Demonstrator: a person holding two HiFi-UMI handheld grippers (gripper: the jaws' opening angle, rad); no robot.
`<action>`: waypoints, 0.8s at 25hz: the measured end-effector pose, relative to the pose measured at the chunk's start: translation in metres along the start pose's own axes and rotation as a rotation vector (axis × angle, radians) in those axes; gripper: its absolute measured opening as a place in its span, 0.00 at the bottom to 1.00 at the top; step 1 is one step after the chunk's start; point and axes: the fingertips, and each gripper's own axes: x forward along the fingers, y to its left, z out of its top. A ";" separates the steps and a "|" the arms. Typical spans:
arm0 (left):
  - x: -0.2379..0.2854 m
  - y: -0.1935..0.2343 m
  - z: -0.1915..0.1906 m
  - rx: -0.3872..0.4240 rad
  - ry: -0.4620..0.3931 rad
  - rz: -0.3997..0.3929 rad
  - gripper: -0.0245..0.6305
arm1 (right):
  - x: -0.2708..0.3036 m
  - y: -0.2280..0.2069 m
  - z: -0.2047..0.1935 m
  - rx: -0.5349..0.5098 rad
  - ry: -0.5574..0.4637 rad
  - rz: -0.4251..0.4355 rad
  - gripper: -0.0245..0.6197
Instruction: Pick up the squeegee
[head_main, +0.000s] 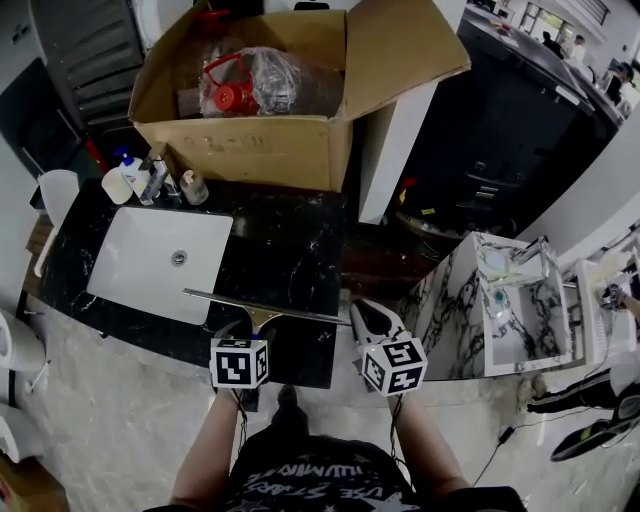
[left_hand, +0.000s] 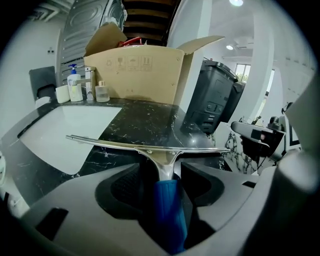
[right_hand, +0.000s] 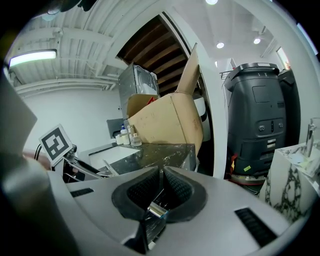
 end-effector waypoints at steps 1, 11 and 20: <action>0.000 0.001 0.000 0.003 -0.001 0.012 0.46 | 0.000 0.000 0.000 0.001 0.001 -0.001 0.13; 0.004 0.000 -0.002 0.067 -0.001 0.088 0.35 | -0.007 0.002 -0.005 0.019 0.002 -0.010 0.13; 0.001 -0.004 -0.003 0.052 -0.007 0.068 0.25 | -0.024 -0.006 -0.002 0.013 -0.004 -0.036 0.13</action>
